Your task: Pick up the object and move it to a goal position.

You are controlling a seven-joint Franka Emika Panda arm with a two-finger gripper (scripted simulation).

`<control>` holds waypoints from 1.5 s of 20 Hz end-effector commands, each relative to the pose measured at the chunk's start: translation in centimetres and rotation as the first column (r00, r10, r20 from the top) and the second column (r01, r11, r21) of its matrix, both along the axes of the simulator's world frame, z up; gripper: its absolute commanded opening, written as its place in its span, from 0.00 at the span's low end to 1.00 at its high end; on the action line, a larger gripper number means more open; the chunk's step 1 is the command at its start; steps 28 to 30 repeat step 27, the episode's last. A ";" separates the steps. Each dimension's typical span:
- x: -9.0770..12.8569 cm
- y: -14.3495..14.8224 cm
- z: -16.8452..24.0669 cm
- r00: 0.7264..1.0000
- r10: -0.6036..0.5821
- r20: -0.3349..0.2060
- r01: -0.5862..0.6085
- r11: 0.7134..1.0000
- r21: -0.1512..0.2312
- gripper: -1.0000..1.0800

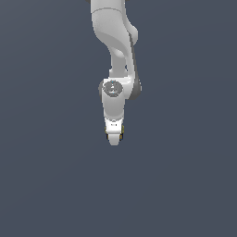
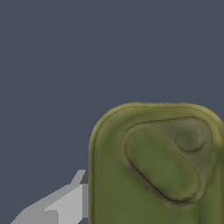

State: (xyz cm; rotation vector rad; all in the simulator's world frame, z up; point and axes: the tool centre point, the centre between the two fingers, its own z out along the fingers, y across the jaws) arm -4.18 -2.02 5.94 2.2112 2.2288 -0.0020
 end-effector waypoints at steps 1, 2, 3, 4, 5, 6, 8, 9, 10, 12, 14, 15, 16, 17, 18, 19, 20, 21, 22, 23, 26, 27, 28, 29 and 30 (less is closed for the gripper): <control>1.1 2.8 0.0 1.000 0.006 0.001 -0.006 1.000 0.002 0.00; 1.6 3.7 0.0 1.000 0.006 0.001 -0.006 1.000 0.002 0.00; 2.0 4.7 0.0 1.000 0.006 0.000 -0.006 1.000 0.002 0.00; 2.5 5.7 0.0 1.000 0.006 0.000 -0.006 1.000 0.002 0.00; 3.0 6.7 0.0 1.000 0.006 0.000 -0.006 1.000 0.002 0.00; 3.5 7.8 0.0 1.000 0.006 0.000 -0.006 1.000 0.002 0.00; 4.5 9.7 0.0 1.000 0.006 0.000 -0.006 1.000 0.002 0.00; 4.9 10.6 0.0 1.000 0.006 0.000 -0.006 1.000 0.002 0.00; 5.3 11.4 0.0 1.000 0.006 0.000 -0.006 1.000 0.002 0.00; 6.1 12.7 0.0 1.000 0.006 0.000 -0.006 1.000 0.002 0.00; 6.7 13.8 0.0 1.000 0.006 0.000 -0.006 1.000 0.002 0.00; 6.9 14.3 0.0 1.000 0.006 0.000 -0.006 1.000 0.002 0.00; 7.2 14.7 0.0 1.000 0.006 0.000 -0.006 1.000 0.002 0.00; 7.4 15.1 0.0 1.000 0.006 0.000 -0.006 1.000 0.002 0.00; 7.6 15.5 0.0 1.000 0.006 0.000 -0.006 1.000 0.002 0.00; 7.8 15.7 0.0 1.000 0.006 0.000 -0.006 1.000 0.002 0.00; 7.9 16.0 0.0 1.000 0.006 0.000 -0.006 1.000 0.002 0.00; 8.0 16.2 0.0 1.000 0.006 0.000 -0.006 1.000 0.002 0.00; 8.2 16.4 0.0 1.000 0.006 0.000 -0.006 1.000 0.002 0.00; 8.2 16.5 0.0 1.000 0.006 0.000 -0.006 1.000 0.002 0.00; 8.4 16.7 0.0 1.000 0.006 -0.001 -0.006 1.000 0.002 0.00; 8.4 16.7 0.0 1.000 0.006 -0.001 -0.006 1.000 0.002 0.00; 8.4 16.7 0.0 1.000 0.006 -0.001 -0.006 1.000 0.002 0.00; 8.4 16.7 0.0 1.000 0.006 -0.001 -0.006 1.000 0.002 0.00; 8.4 16.7 0.0 1.000 0.006 -0.001 -0.006 1.000 0.002 0.00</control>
